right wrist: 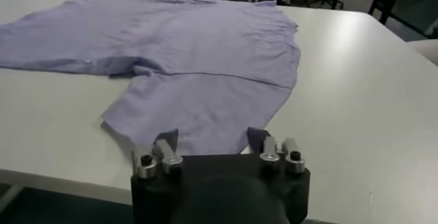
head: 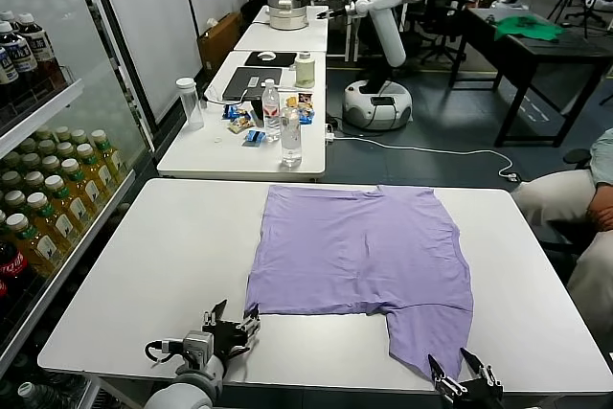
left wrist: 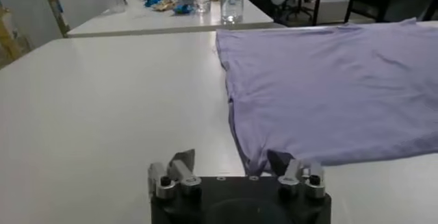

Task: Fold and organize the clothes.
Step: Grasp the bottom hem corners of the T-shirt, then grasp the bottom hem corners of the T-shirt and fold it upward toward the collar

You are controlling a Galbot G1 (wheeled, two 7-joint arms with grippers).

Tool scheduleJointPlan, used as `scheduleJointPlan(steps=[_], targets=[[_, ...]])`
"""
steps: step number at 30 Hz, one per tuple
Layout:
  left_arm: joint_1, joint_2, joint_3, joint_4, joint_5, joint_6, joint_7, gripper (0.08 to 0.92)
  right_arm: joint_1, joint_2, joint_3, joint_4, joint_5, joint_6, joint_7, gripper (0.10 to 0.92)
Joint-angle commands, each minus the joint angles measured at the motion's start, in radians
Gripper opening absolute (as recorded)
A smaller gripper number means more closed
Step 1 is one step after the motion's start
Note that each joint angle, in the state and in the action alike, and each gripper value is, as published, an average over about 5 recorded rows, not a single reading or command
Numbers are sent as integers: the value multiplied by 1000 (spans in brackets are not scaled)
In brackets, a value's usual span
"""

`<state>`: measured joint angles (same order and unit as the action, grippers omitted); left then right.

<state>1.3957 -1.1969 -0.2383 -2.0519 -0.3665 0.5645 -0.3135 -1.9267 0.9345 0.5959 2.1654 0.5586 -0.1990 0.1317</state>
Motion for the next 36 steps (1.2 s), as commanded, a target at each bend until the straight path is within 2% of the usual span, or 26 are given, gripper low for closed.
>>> scheduleJointPlan(steps=[1,5,10,13,17,23,28,32,36], targets=[[-6,-5,10,12,5,5,9,525,-2,2,-4,-3,15,-1,0,413],[16,4,6,-20,6,-9,18,403,4,-2,9,15,39,3,-15,300],[117,45,-33,-115,4,-43,24,264,-45,-11,73,120,37,-3,-35,159],[182,63,-57,-161,0,-77,35,178,-80,-19,98,161,32,-9,-33,120],[261,89,-90,-205,-2,-101,30,96,-131,-26,122,189,19,-21,-32,117],[431,148,-175,-287,-25,-114,6,87,-254,-17,130,230,-49,-23,-35,117],[543,182,-255,-356,-48,-110,1,87,-334,-40,212,285,-27,-36,-24,117],[540,191,-274,-362,-59,-108,1,87,-336,-47,261,324,-10,-40,-19,117],[432,171,-286,-345,-100,-80,28,87,-212,-48,224,308,-1,-52,-6,117]])
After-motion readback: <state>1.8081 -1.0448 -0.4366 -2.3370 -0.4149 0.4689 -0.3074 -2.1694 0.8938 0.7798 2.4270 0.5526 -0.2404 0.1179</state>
